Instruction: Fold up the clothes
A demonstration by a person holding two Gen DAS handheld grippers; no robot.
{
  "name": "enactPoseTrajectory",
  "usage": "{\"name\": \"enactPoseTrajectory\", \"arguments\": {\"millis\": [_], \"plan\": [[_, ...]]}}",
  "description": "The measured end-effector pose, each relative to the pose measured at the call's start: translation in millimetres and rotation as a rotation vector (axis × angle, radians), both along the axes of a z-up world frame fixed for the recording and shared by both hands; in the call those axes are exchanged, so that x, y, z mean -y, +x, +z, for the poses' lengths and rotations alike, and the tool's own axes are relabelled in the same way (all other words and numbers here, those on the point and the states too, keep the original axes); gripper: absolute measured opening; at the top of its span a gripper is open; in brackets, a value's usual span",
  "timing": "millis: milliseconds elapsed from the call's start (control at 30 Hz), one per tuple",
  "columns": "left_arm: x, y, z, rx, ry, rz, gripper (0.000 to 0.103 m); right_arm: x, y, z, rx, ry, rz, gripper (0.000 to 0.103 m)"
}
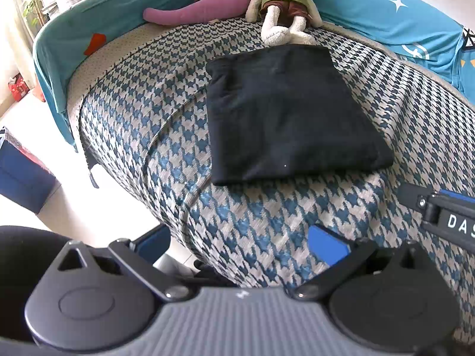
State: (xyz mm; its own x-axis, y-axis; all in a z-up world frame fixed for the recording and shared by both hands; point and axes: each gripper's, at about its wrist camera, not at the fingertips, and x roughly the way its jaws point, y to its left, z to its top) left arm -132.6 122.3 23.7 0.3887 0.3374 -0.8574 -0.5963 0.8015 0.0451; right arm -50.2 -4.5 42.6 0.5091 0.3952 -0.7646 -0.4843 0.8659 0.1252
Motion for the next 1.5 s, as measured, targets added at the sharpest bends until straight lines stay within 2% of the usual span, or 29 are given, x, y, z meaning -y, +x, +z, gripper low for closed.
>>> {"name": "enactPoseTrajectory", "arguments": {"millis": [1500], "plan": [[-0.1,-1.0,-0.3,-0.007,-0.009,0.007,0.103,-1.4,-0.9,-2.9,-0.009,-0.020,0.009,0.054]]}}
